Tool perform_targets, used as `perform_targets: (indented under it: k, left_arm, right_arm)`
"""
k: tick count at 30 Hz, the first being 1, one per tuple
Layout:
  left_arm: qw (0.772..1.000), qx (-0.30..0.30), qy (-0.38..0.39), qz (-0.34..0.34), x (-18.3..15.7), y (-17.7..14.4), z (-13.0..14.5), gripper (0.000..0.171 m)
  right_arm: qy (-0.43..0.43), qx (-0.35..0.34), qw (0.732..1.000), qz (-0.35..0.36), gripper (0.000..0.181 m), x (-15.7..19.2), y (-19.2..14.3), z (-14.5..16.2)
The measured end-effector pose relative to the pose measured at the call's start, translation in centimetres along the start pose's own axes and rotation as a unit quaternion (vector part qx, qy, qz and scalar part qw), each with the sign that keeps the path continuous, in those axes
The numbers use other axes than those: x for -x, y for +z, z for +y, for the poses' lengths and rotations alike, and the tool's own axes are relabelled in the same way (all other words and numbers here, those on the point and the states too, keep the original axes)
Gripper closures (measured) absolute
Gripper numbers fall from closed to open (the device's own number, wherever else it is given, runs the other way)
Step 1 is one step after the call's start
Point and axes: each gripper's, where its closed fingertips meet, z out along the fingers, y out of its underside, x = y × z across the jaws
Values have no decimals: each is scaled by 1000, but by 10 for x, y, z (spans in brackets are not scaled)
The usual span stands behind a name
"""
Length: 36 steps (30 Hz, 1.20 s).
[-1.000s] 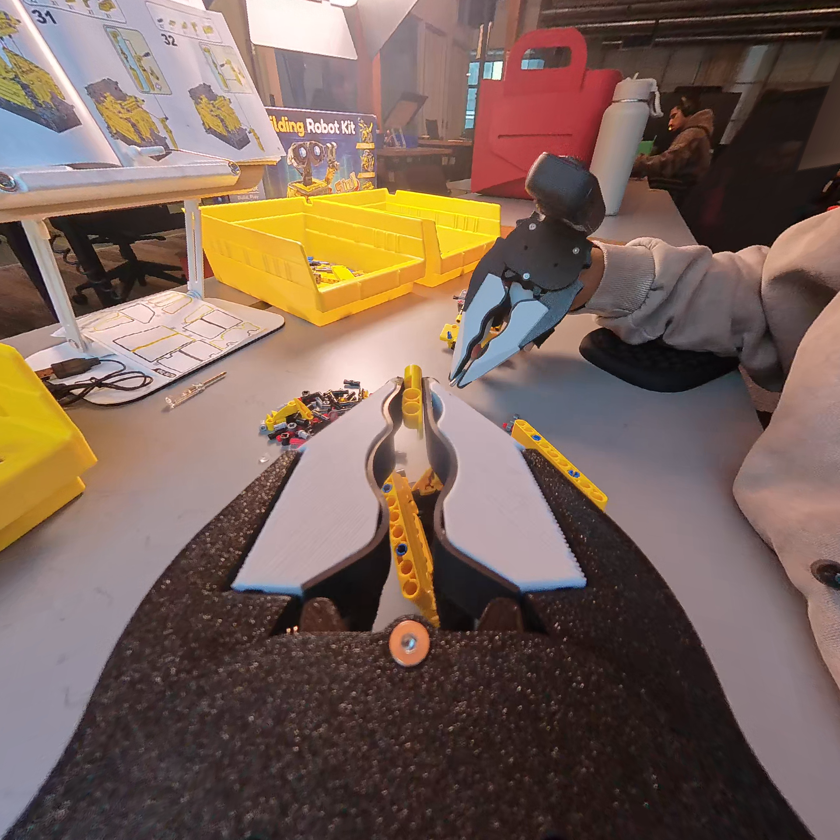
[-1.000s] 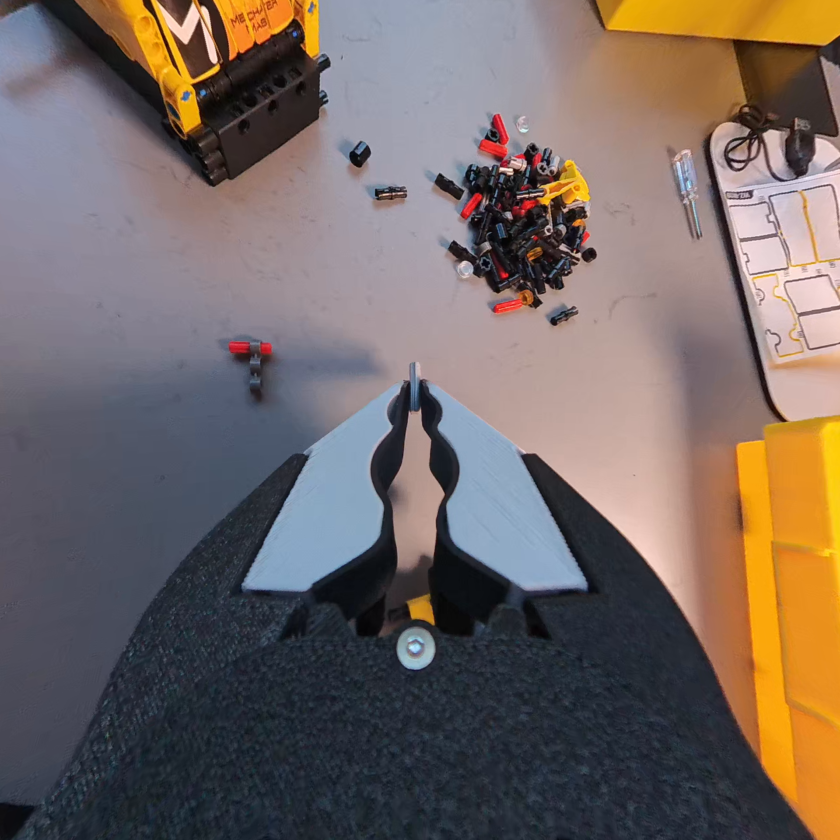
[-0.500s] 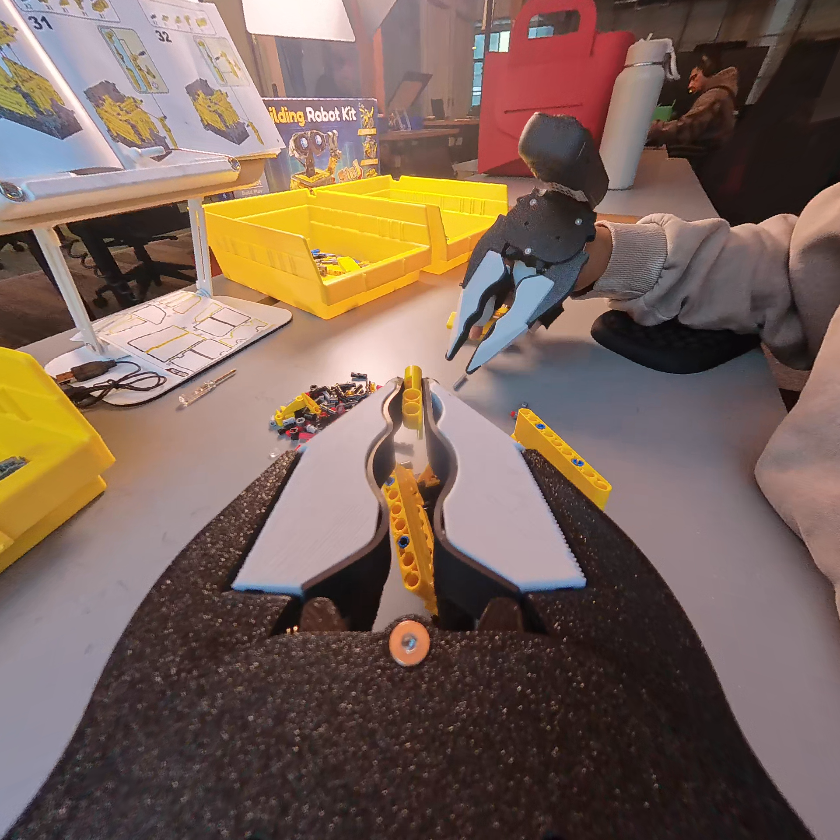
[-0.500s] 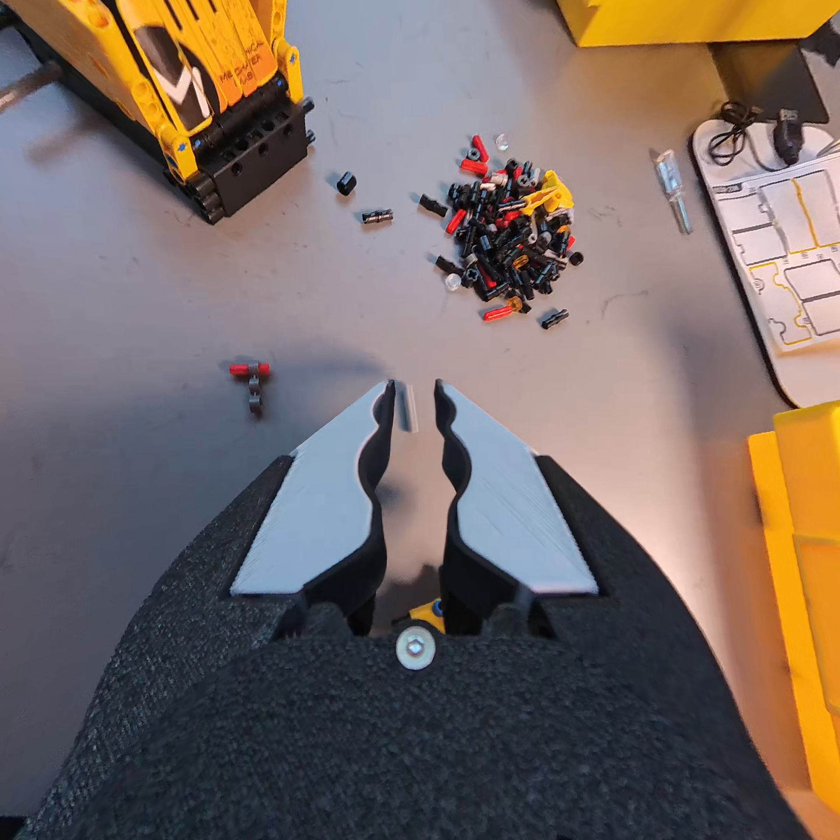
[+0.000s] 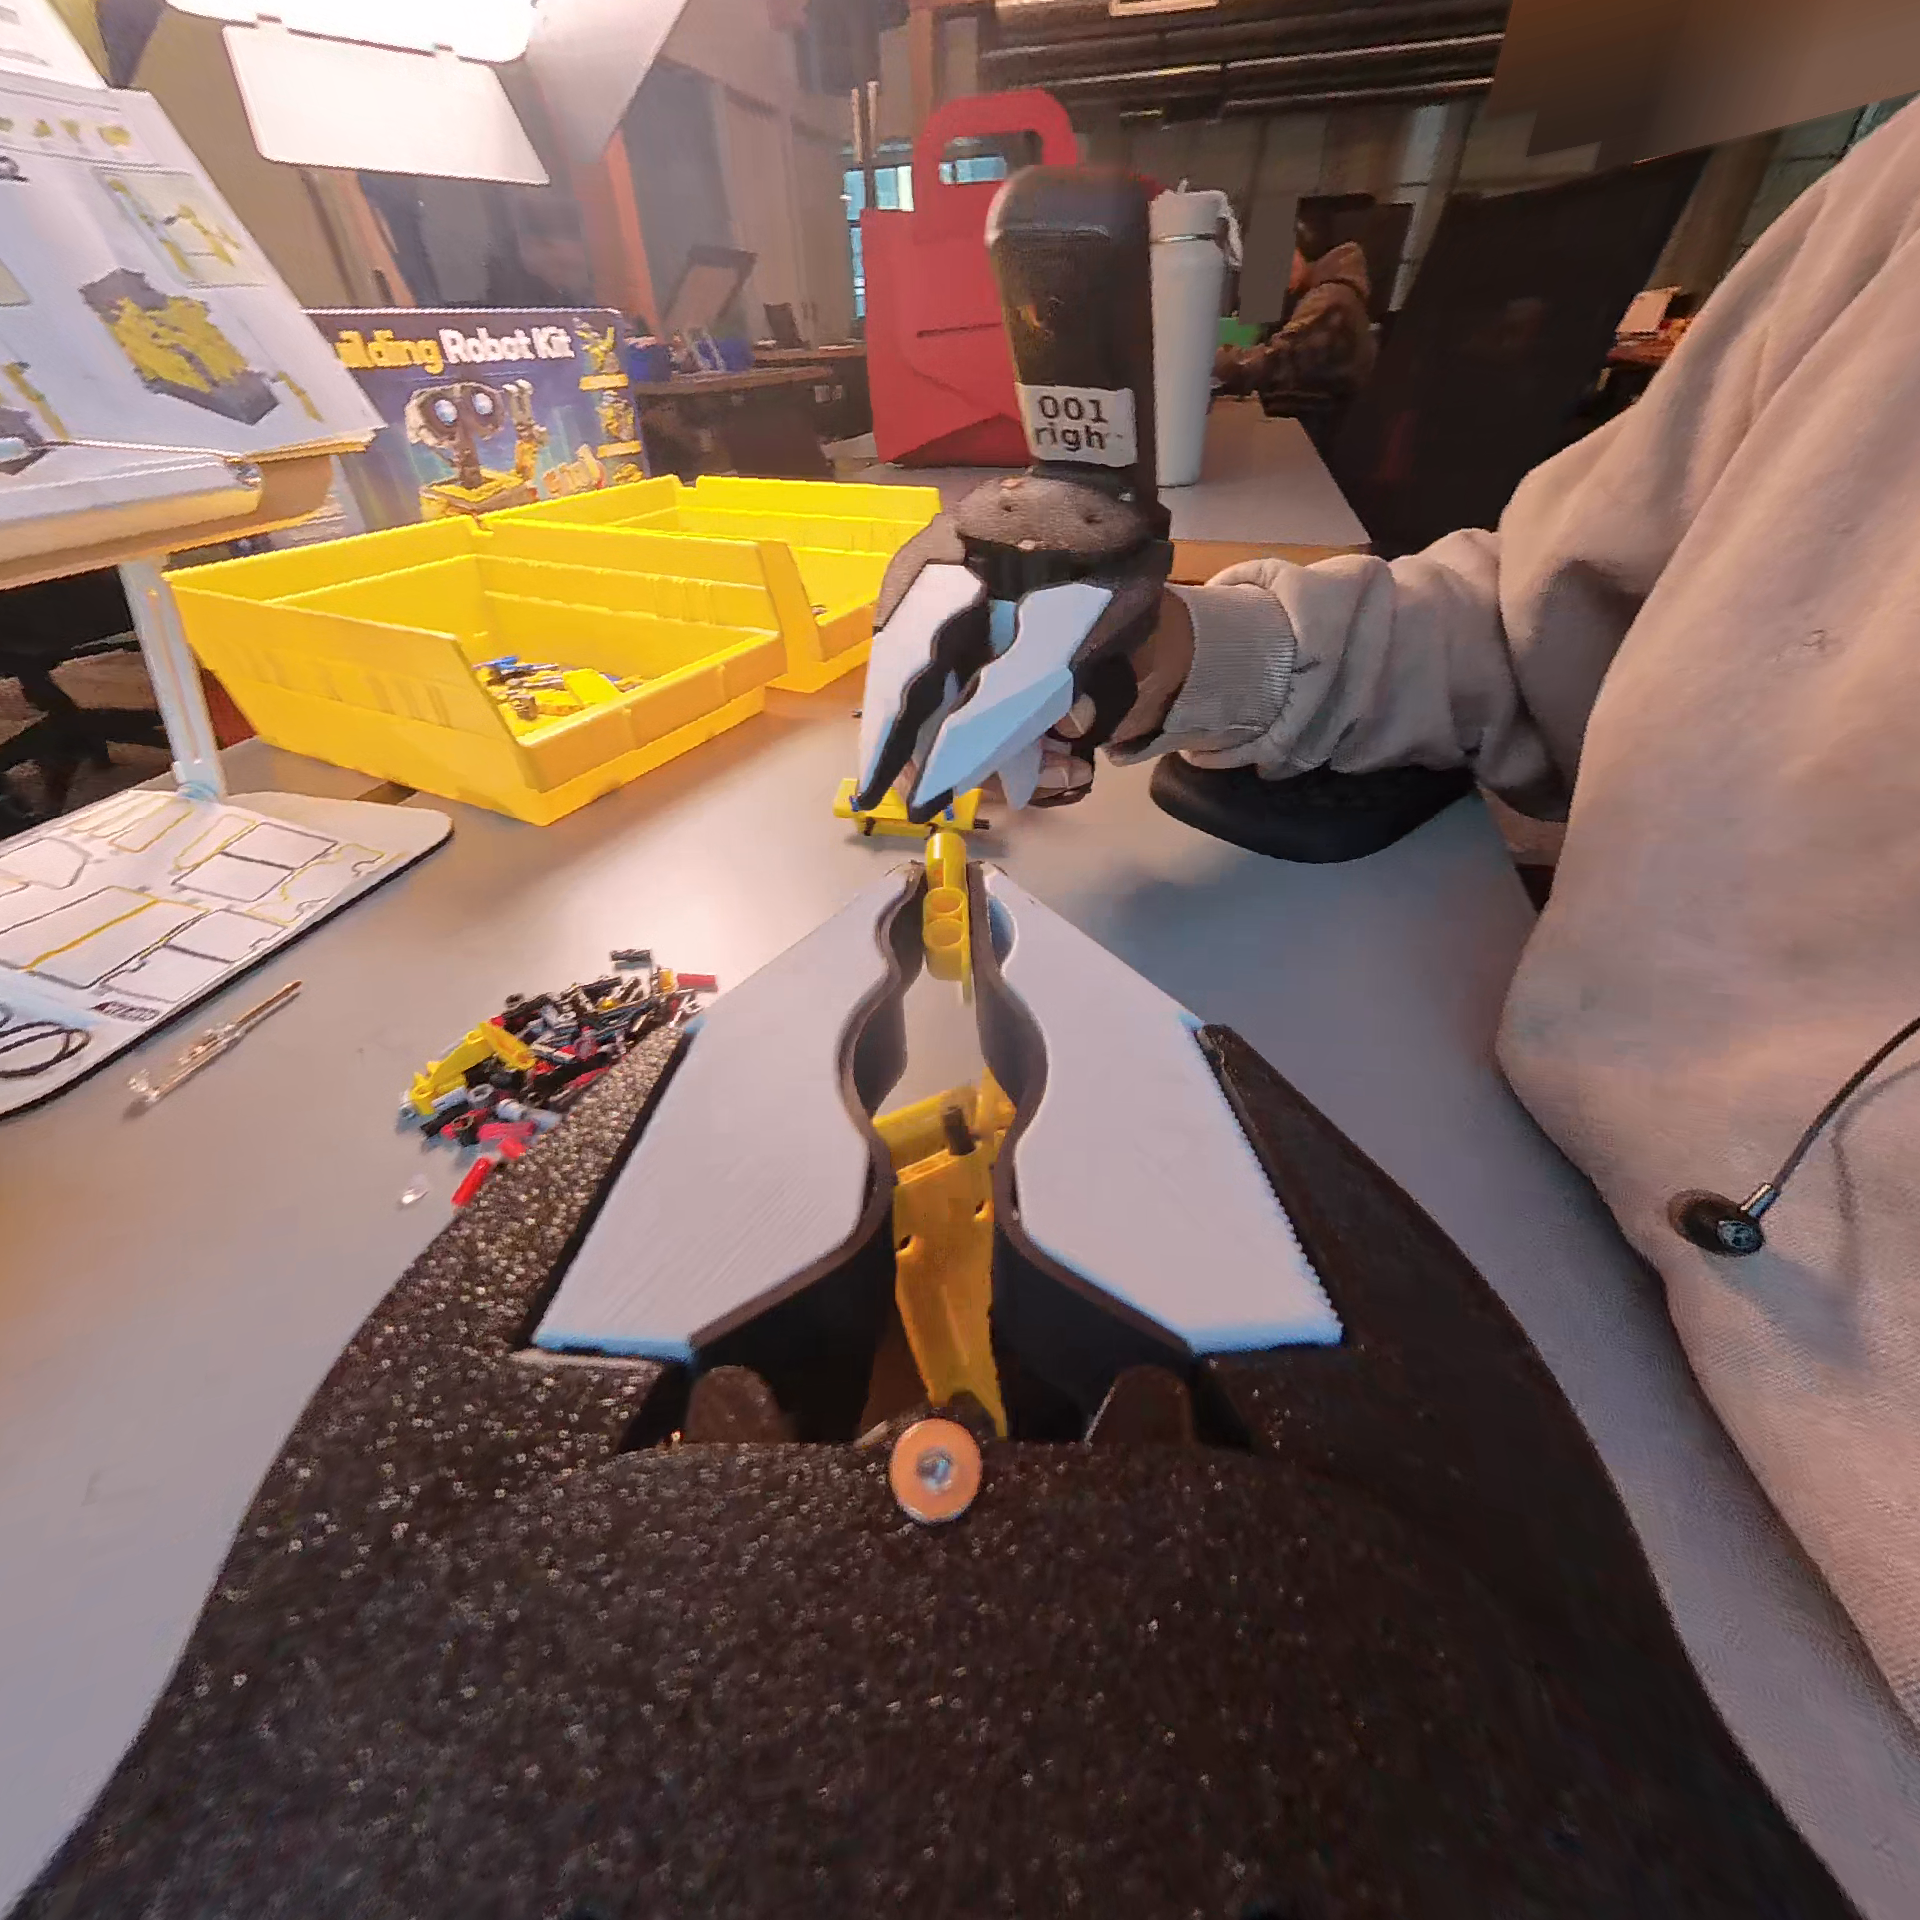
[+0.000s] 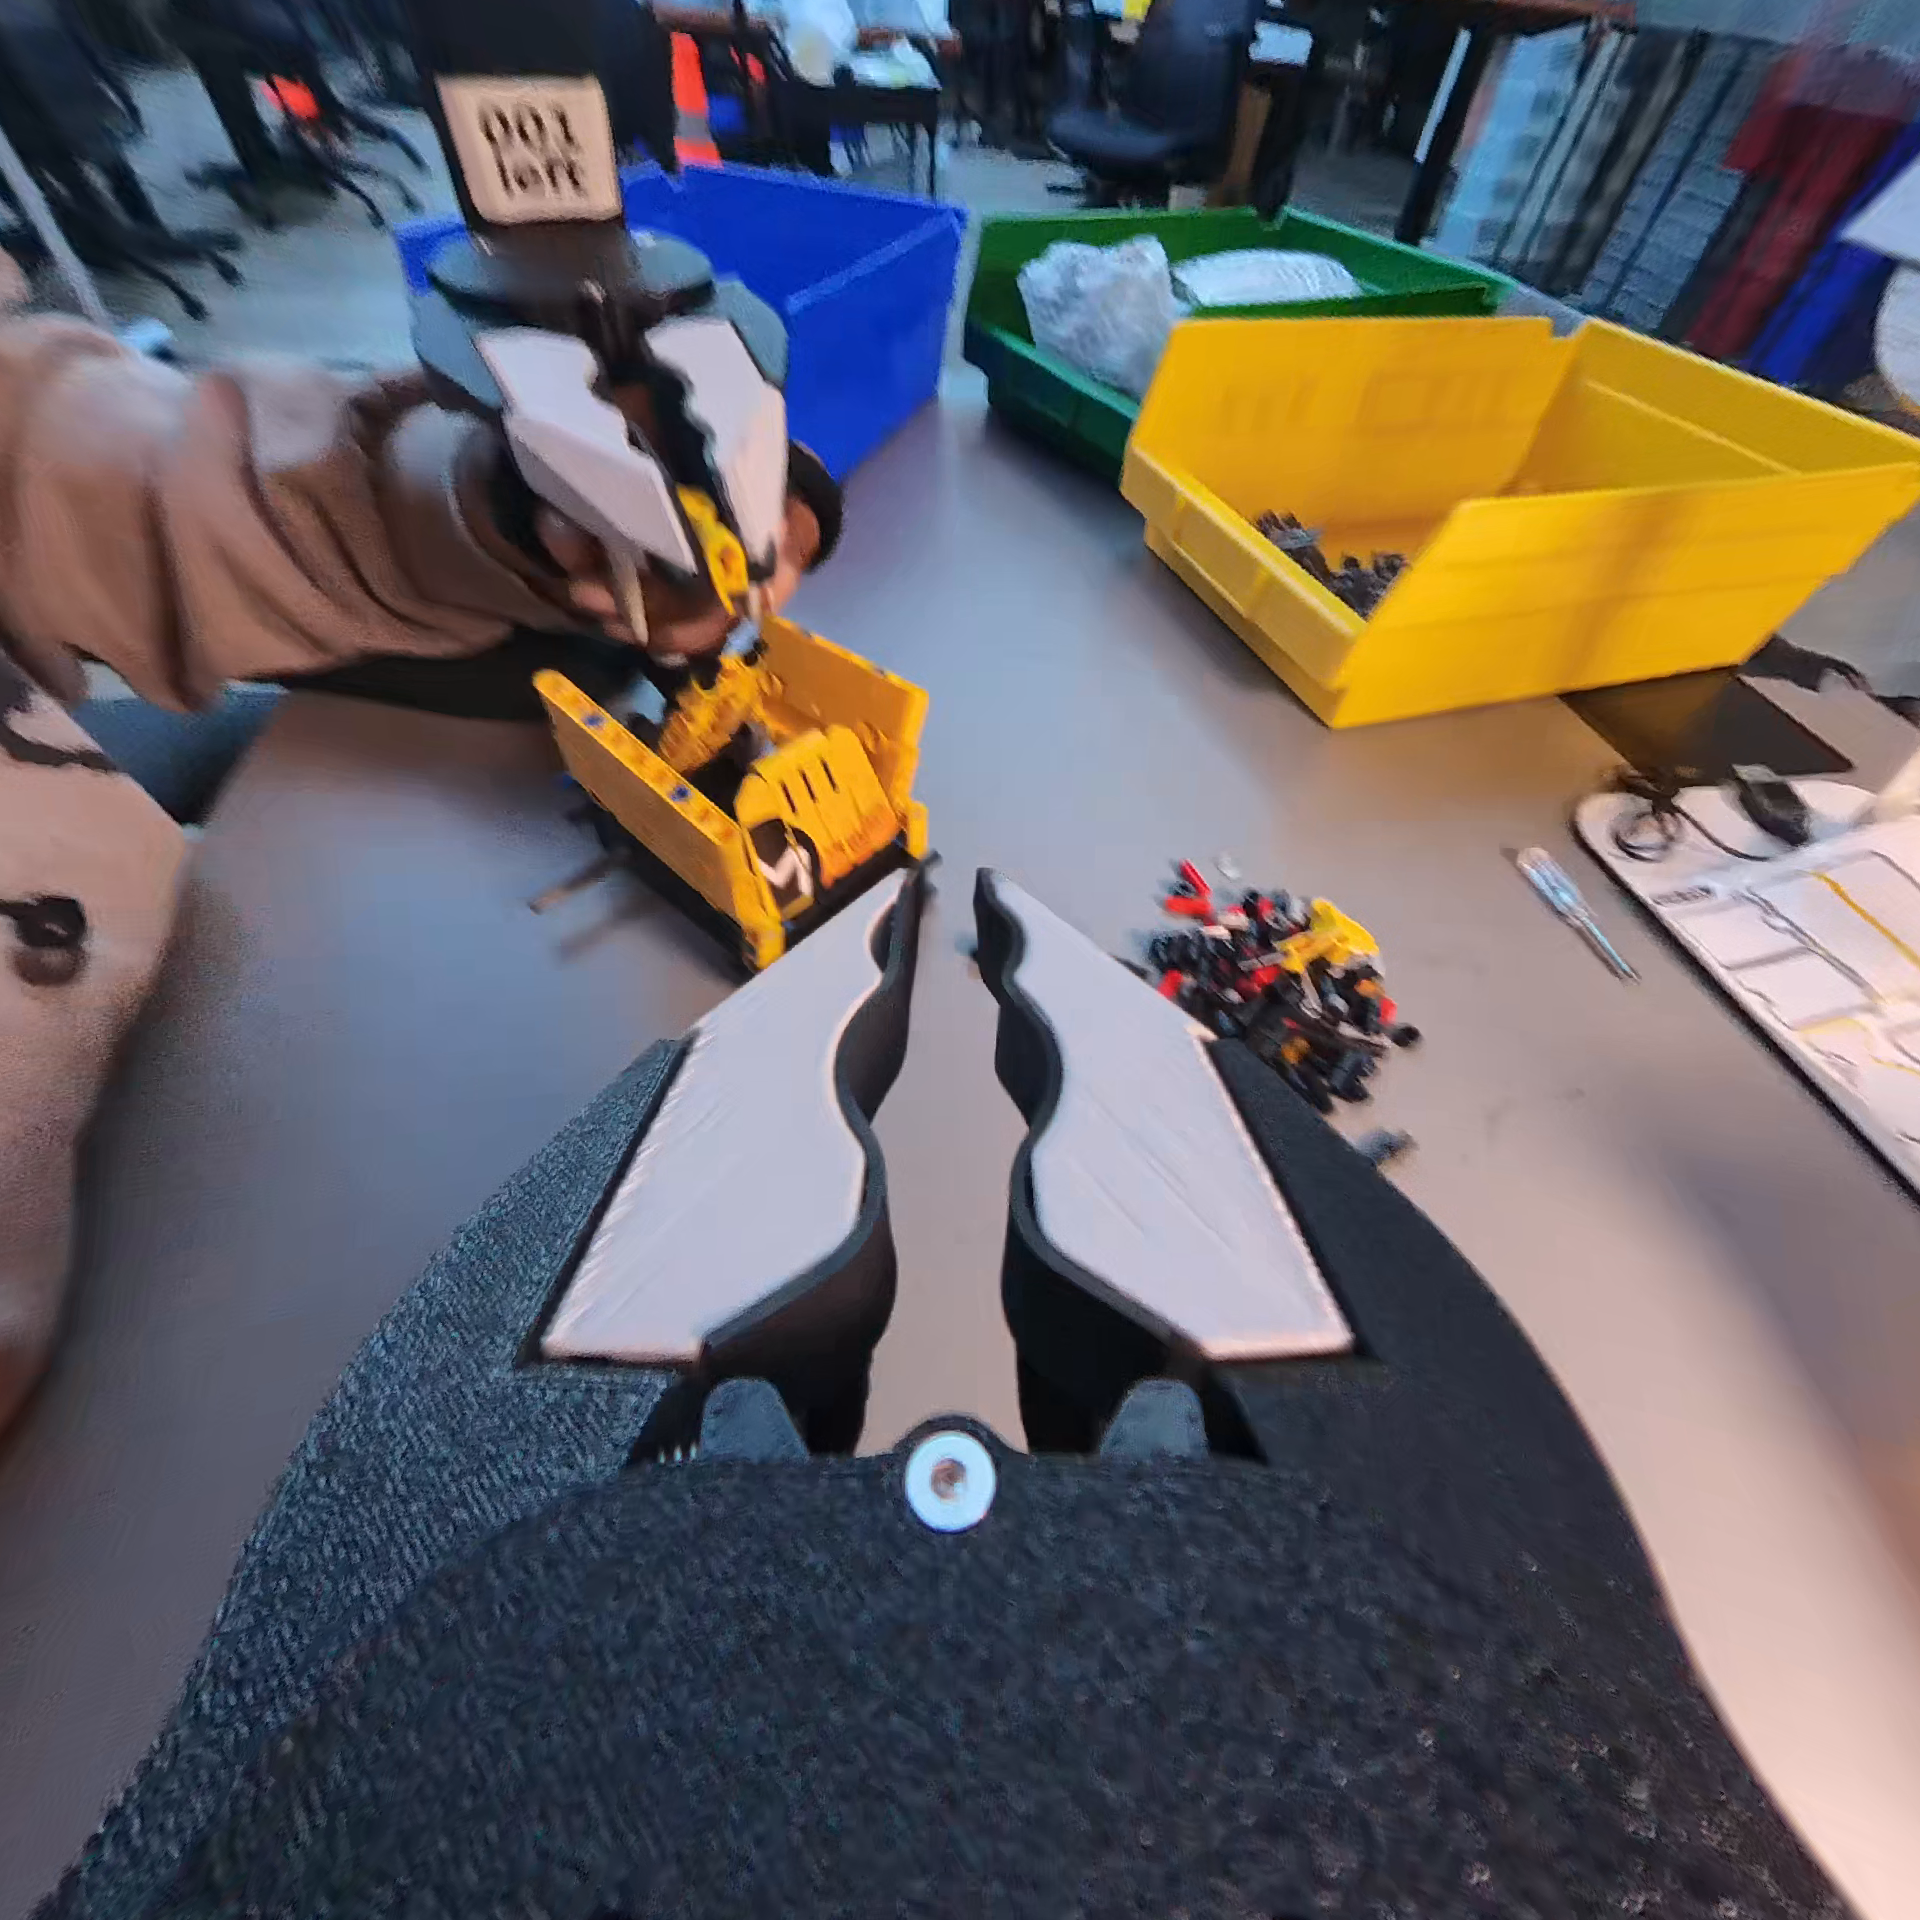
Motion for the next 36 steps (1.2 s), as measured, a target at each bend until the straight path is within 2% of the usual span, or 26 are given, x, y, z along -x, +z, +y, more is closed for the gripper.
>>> perform_targets:
  k: [2,6,7,8,10,11,14,16,17,25,28,31,33,36]
  left_arm:
    - [1000,5,9,15,-9,6,0,165]
    - [996,37,81,-13,-14,14,7,165]
    - [993,45,102,-22,-14,15,9,165]
    - [991,52,121,-30,-15,16,11,165]
    - [987,60,141,-49,-11,16,12,165]
    - [986,63,144,-56,-9,15,13,165]
    - [987,54,138,-59,-7,11,10,165]
    - [986,54,142,-63,-6,10,9,165]
    - [986,53,145,-64,-6,11,9,165]
    - [985,52,159,-50,-14,15,10,165]
    - [980,54,181,-62,-13,15,9,165]
    - [962,65,247,-99,-10,15,7,165]
    - [946,73,294,-114,-12,16,7,165]
    - [925,82,349,-127,-16,19,7,166]
  right_arm:
    - [15,-24,999,-20,170,12,8,-13]
    - [18,-31,997,-61,133,39,25,-26]
    - [29,-30,996,-75,130,46,28,-27]
    - [38,-34,995,-84,133,50,29,-29]
    - [36,-47,994,-91,174,55,30,-33]
    - [32,-49,994,-87,181,55,31,-34]
    - [20,-57,996,-59,178,48,30,-36]
    - [47,-58,995,-73,153,49,30,-37]
    - [60,-57,993,-83,149,50,29,-37]
    - [46,-66,992,-102,167,60,30,-37]
    - [69,-59,991,-99,165,57,31,-35]
    - [134,-60,982,-120,158,56,31,-35]
    - [195,-56,965,-168,147,65,33,-36]
    - [259,-70,941,-207,147,74,38,-41]
